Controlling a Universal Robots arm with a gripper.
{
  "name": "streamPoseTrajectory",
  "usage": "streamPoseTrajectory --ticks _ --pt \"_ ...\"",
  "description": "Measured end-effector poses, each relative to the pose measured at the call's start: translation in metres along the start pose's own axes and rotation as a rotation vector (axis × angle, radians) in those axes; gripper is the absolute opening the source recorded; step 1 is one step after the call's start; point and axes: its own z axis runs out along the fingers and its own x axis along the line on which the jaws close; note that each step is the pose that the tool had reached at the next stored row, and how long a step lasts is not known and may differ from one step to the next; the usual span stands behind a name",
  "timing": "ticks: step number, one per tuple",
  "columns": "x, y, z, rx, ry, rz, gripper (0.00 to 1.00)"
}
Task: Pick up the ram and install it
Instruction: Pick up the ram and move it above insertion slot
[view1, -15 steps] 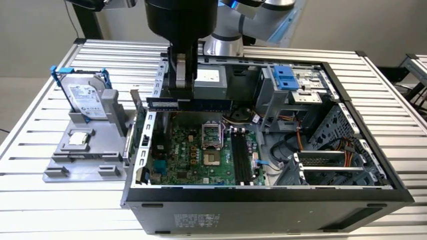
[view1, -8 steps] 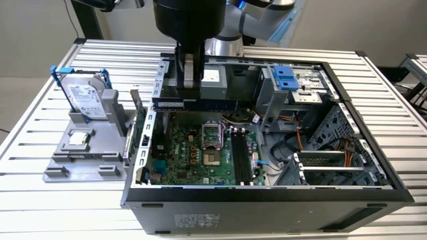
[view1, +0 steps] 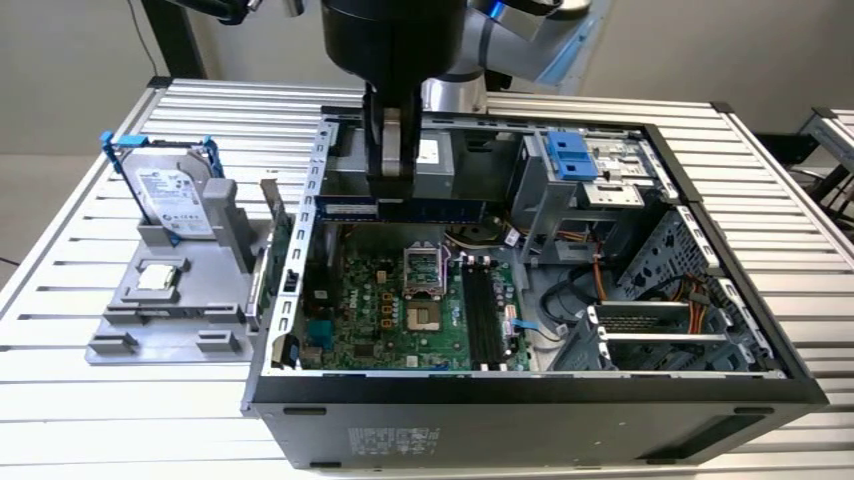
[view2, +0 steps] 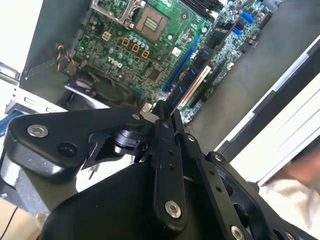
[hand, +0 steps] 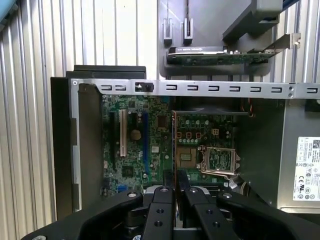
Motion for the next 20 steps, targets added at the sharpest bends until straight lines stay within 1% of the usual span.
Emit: streamPoseTrajectory --ticks 6,8,13,20 --pt "0.0 -0.0009 0.0001 0.0001 -0.0001 0.0 0.0" --pt "-0.0001 -0.0022 0.0001 0.0001 -0.0002 0.0 0.0" --pt "-0.0002 -0.0111 0.0002 0.0001 -0.0002 0.0 0.0" --pt "-0.0003 -0.0216 0.0002 0.0001 -0.0001 0.0 0.0"
